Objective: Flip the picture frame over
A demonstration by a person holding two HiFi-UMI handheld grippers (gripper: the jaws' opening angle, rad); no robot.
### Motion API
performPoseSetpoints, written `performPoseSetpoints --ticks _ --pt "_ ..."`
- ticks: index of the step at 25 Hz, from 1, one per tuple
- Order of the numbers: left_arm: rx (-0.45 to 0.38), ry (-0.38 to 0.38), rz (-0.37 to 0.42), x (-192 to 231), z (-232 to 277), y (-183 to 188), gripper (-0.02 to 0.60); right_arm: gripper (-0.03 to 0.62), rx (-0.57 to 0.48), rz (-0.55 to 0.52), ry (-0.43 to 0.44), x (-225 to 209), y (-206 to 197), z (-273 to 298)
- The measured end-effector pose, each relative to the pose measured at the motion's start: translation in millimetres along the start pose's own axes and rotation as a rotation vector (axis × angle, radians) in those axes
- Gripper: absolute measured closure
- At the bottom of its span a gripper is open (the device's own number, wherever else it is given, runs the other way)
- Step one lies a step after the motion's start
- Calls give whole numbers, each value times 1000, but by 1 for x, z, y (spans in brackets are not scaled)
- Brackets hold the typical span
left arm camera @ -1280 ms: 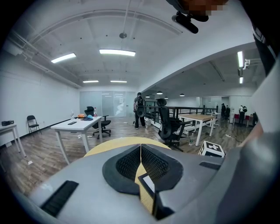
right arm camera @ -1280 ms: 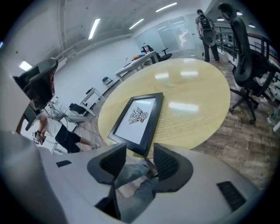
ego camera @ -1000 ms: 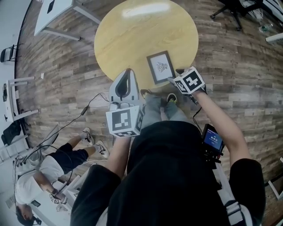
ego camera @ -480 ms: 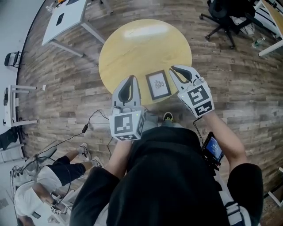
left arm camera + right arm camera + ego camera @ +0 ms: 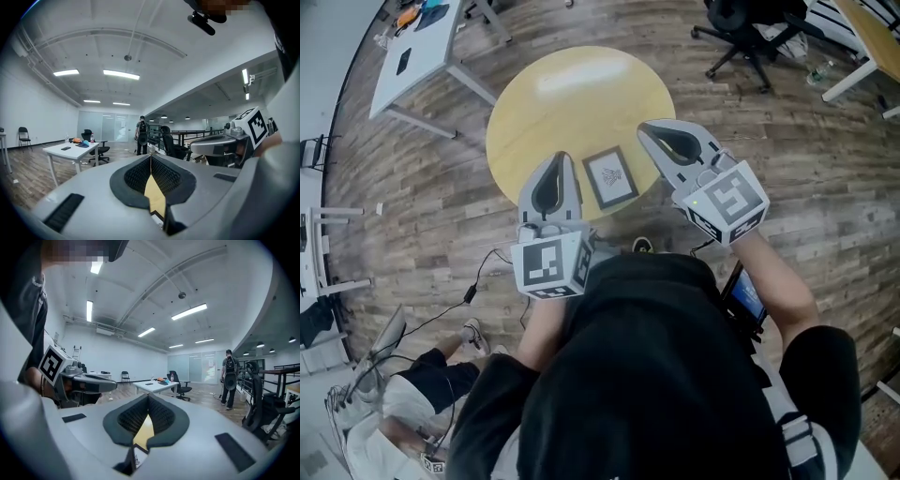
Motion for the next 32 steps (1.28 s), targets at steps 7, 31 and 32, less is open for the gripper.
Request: performPoseSetpoints --ticks 7,31,32 --pt "-6 -20 -7 -16 -1 1 558 576 -5 -14 -22 -3 0 -15" --pt "4 -39 3 -17 5 4 558 576 -2 -31 4 -2 -1 -4" --pt "4 -41 2 -17 5 4 558 576 -1 -31 9 -1 -1 -5"
Point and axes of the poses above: the fingertips, and each gripper's own axes: z forward along the fingers, x to its left, y out of its top, the point moved 6 cm from there along -z, backward along the fingers, and after that the axes turned 7 degrees about -x, right-handed, at the moved point
